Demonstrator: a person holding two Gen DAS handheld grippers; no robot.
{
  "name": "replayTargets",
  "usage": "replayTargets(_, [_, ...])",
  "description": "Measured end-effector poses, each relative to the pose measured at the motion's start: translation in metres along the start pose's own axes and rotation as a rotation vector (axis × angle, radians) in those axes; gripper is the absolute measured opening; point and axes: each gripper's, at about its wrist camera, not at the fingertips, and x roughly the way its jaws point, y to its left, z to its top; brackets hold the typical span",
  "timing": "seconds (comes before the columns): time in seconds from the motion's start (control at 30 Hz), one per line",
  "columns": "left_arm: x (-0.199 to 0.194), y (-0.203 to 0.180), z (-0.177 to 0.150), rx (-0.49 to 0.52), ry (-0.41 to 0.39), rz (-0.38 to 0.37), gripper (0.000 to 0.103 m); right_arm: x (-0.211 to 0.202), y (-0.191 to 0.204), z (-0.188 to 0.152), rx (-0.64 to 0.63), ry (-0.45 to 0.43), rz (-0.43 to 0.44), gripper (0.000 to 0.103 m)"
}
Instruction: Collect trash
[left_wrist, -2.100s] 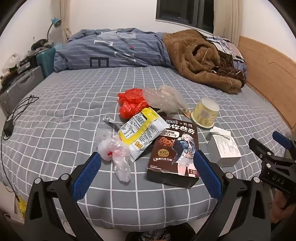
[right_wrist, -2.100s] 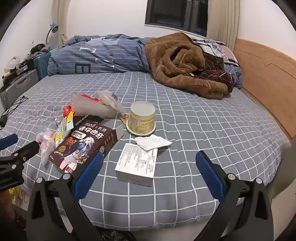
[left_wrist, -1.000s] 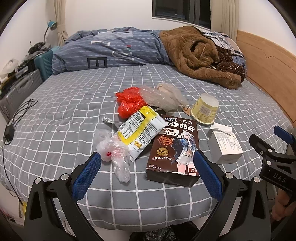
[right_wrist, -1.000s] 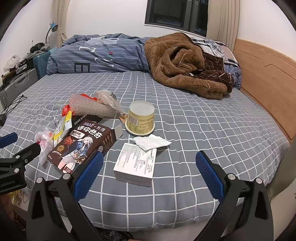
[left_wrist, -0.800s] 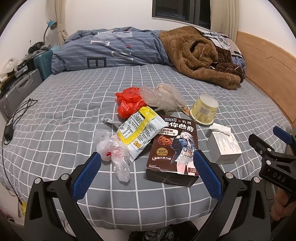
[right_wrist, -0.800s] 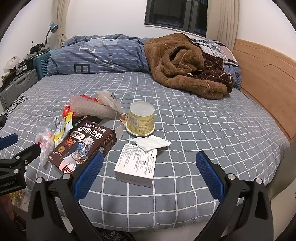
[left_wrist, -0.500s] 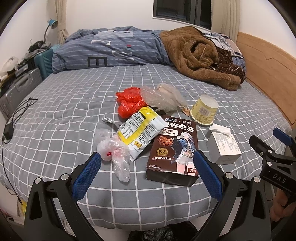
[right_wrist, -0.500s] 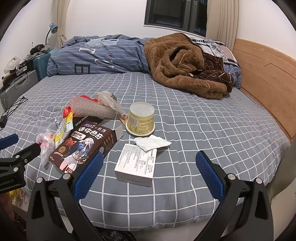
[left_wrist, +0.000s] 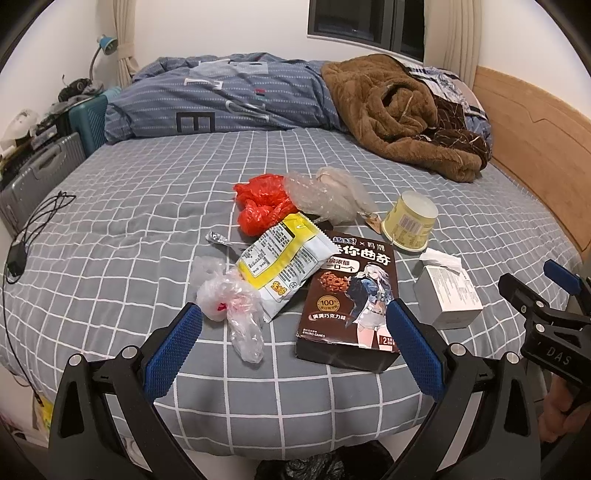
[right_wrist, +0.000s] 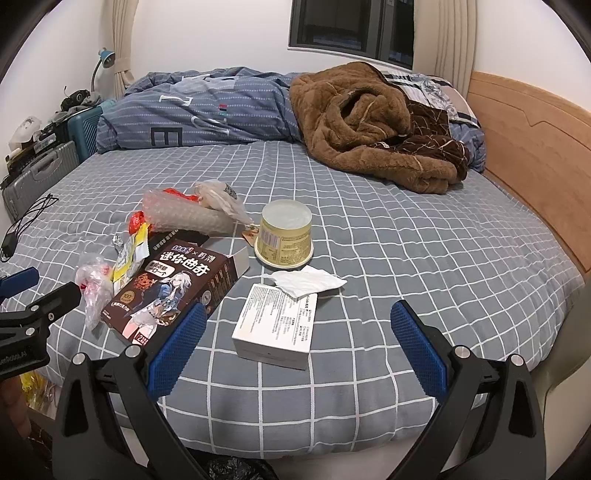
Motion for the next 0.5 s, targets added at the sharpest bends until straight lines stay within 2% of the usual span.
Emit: replayTargets(0.5, [0.0013,0.0008,-0.0003,-0.001,0.002,0.002,0.097,-0.0007,0.0001,0.0001,-0.001,-0.002,-0.004,0.096])
